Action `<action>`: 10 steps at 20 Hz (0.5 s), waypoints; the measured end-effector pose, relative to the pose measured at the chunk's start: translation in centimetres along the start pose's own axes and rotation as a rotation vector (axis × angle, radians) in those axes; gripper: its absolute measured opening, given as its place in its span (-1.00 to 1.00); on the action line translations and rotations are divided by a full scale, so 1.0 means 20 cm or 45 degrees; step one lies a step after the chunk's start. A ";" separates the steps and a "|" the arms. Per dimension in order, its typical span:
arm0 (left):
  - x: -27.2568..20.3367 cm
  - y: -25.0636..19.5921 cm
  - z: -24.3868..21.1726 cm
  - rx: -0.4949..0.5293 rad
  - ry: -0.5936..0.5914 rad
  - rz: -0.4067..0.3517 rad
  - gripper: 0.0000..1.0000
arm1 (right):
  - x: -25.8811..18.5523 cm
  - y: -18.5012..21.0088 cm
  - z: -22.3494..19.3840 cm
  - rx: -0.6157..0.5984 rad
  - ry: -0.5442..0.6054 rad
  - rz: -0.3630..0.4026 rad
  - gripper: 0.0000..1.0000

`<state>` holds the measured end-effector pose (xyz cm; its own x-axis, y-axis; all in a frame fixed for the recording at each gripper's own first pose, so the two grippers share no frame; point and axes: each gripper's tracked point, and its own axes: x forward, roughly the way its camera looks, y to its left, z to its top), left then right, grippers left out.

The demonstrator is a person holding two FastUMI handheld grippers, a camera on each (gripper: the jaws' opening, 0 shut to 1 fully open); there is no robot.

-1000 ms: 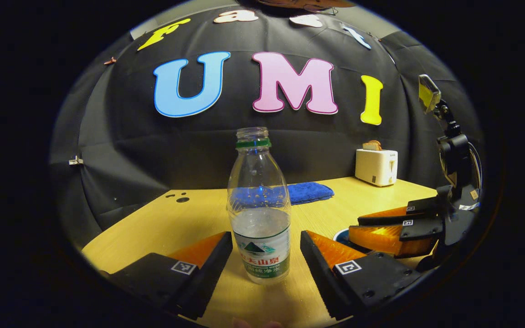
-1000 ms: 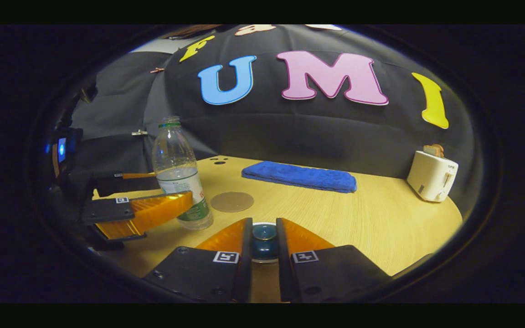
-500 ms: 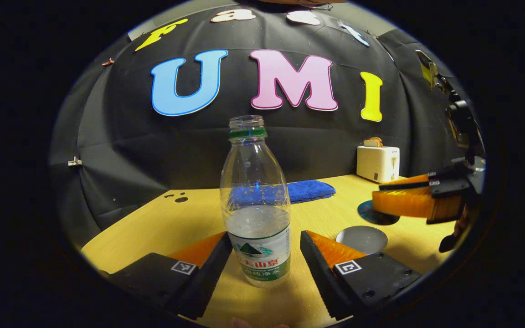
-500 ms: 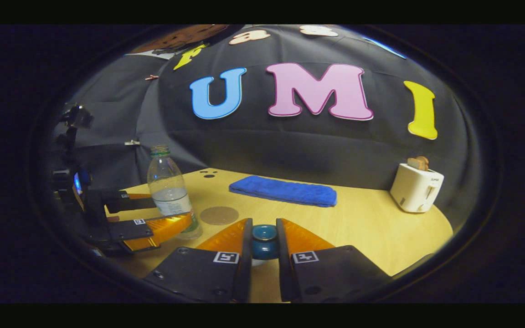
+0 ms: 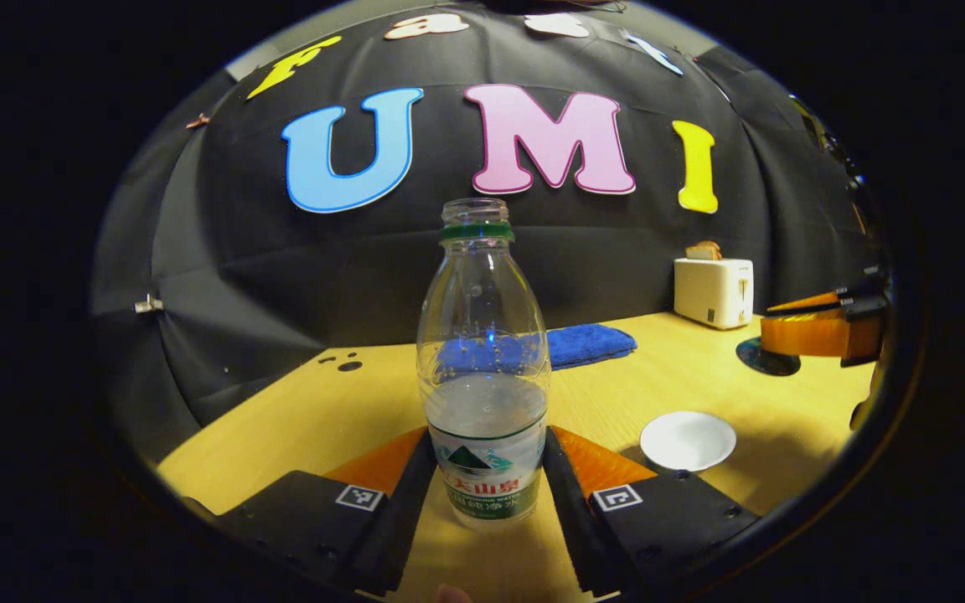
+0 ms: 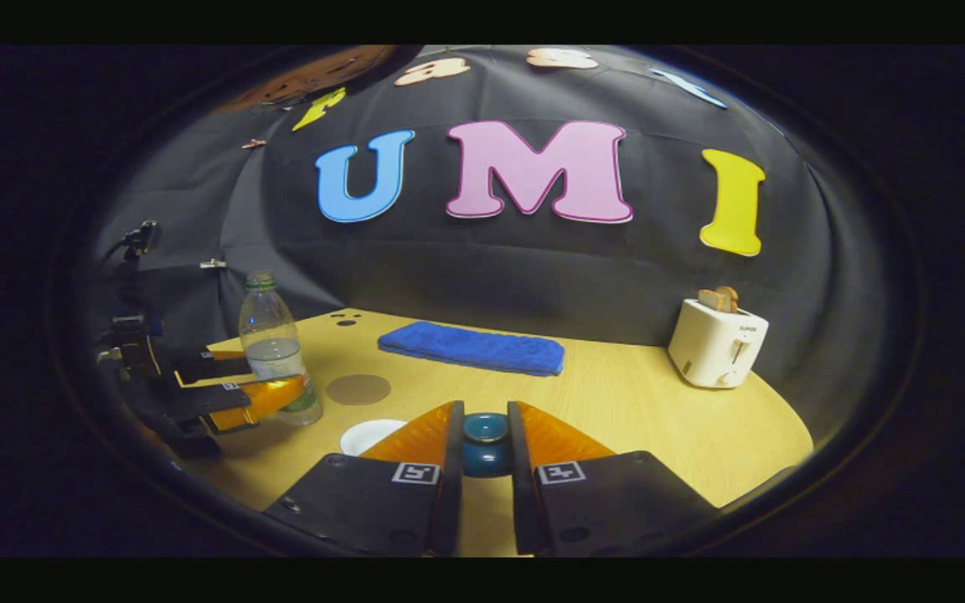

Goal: Open the teacup lid with one hand, grasp the water bottle and pour water into the teacup with the other hand; after pouring, place the water bottle on the coaster and then close the teacup lid.

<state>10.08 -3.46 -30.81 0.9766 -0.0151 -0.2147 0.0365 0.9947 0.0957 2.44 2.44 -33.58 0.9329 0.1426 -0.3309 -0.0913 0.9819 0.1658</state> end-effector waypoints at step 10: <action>-0.02 0.21 0.00 0.678 0.092 0.160 0.48 | -0.08 -0.14 0.00 0.004 -0.013 -0.044 -0.45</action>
<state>9.82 0.74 -30.27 0.9639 0.1264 -0.2342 0.0408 0.7993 0.5995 1.20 -0.56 -33.56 0.9390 0.1073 -0.3267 -0.0579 0.9858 0.1573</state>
